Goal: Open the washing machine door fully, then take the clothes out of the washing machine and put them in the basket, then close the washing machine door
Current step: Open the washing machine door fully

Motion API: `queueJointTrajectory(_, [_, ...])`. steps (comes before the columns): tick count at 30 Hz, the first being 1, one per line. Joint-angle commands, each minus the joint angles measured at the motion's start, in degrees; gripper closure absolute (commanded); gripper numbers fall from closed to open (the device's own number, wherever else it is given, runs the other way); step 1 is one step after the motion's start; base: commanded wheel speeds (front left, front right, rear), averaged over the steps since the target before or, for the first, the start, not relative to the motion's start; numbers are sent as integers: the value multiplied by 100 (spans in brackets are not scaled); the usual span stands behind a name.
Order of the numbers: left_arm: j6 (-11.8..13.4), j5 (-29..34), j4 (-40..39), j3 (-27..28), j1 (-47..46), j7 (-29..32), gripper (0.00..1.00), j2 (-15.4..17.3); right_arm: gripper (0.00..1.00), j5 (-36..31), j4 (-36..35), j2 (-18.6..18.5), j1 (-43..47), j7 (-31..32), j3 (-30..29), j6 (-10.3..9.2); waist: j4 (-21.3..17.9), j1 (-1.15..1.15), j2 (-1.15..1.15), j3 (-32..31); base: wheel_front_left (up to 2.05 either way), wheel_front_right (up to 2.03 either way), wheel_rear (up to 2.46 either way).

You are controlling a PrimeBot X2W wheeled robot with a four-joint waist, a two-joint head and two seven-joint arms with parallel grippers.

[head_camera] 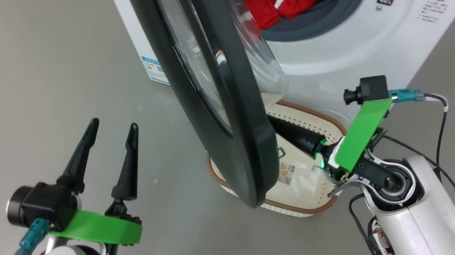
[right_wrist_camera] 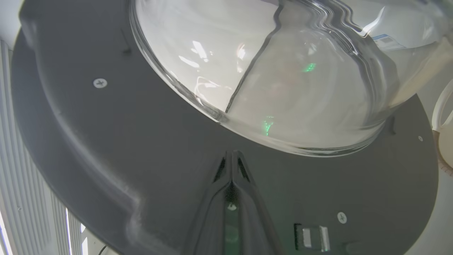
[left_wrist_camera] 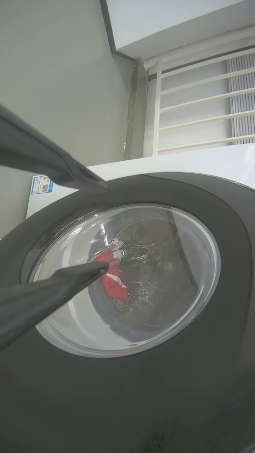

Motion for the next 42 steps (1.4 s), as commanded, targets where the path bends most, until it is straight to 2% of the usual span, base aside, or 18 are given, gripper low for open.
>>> queueJointTrajectory(1, [44, -52, -141, 197, 68, -28, 0, 122, 100, -10, -191, 167, 84, 75, 147, 30, 148, 0, 0, -121, 0, 0, 0])
queueJointTrajectory(25, [22, -147, -3, 155, 384, -28, 0, 122, 100, 58, -115, 330, 403, 220, 527, 30, 1012, 0, 0, -608, 0, 0, 0])
queueJointTrajectory(34, [86, -173, -42, 206, 504, -28, 0, 122, 100, 101, -14, 389, 340, 216, 768, 30, 1039, 0, 0, -640, 0, 0, 0])
queueJointTrajectory(42, [43, -183, 51, 244, 532, -28, 0, 122, 100, -95, 158, 408, 313, -174, 889, 30, 1017, 0, 0, -715, 0, 0, 0])
